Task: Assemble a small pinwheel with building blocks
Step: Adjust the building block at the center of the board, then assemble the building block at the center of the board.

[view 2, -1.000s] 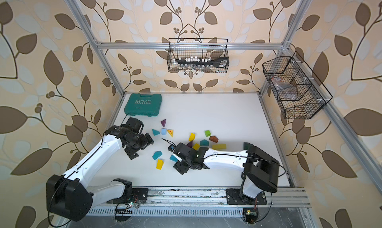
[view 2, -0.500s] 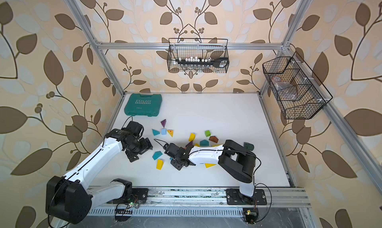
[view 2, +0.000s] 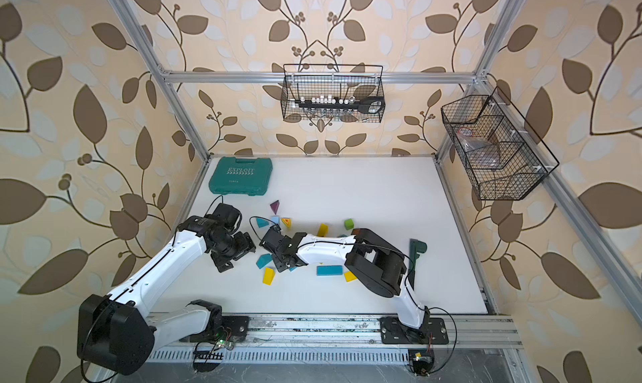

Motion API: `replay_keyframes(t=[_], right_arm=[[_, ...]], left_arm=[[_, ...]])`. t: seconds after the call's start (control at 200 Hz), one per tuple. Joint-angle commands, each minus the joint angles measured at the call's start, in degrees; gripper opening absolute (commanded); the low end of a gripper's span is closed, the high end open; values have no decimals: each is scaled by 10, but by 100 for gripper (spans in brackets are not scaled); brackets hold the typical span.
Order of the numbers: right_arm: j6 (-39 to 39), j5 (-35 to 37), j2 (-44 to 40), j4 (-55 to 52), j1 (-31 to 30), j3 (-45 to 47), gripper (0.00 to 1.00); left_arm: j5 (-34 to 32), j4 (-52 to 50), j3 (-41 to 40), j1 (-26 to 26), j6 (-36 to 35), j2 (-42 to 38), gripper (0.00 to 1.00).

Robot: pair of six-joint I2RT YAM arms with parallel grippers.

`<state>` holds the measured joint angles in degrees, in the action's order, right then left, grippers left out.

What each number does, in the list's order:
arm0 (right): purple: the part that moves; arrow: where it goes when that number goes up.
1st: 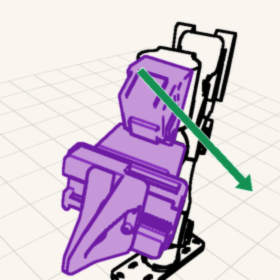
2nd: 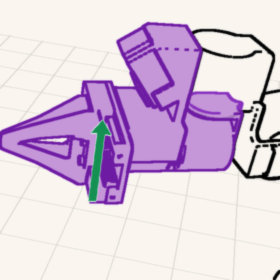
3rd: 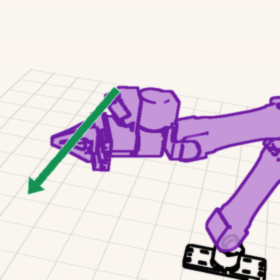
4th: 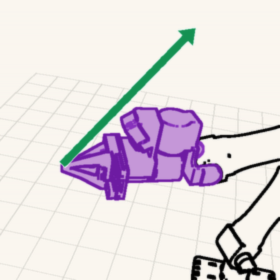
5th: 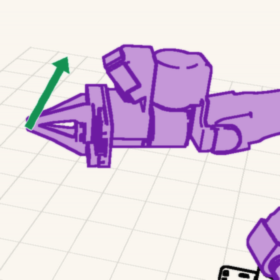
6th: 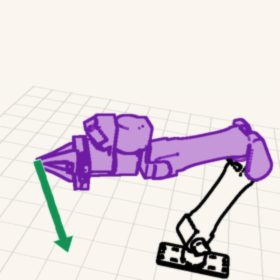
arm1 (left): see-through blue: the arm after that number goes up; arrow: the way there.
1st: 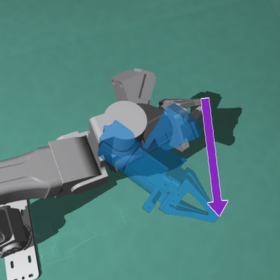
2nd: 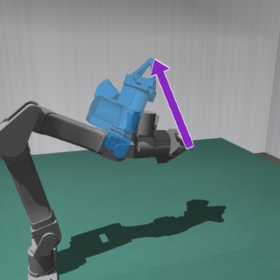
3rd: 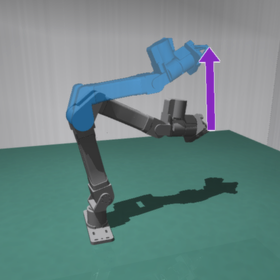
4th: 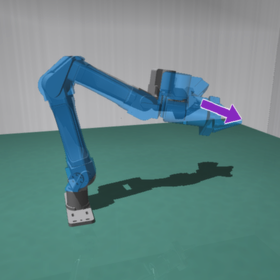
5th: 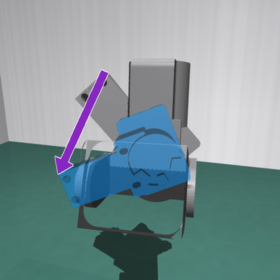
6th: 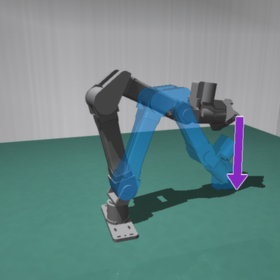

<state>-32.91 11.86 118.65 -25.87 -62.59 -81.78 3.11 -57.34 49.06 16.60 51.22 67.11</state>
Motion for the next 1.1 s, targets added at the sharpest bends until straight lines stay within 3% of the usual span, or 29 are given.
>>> replay_keyframes(t=[0.0,0.115,0.22,0.52,0.73,1.095], right_arm=[[-37,-6,-30,-22,12,5,55],[-40,-19,-109,-3,30,69,55],[-37,-17,-208,16,56,162,56],[21,-19,-406,24,188,330,62],[57,-72,-465,53,268,378,63],[81,-97,-499,66,315,411,62]], left_arm=[[-6,-20,24,9,4,9,82],[-8,-22,39,26,21,18,75],[-26,-25,68,73,61,48,73],[-55,-10,179,210,156,230,63],[-17,34,200,233,189,319,59],[-13,61,200,240,205,382,46]])
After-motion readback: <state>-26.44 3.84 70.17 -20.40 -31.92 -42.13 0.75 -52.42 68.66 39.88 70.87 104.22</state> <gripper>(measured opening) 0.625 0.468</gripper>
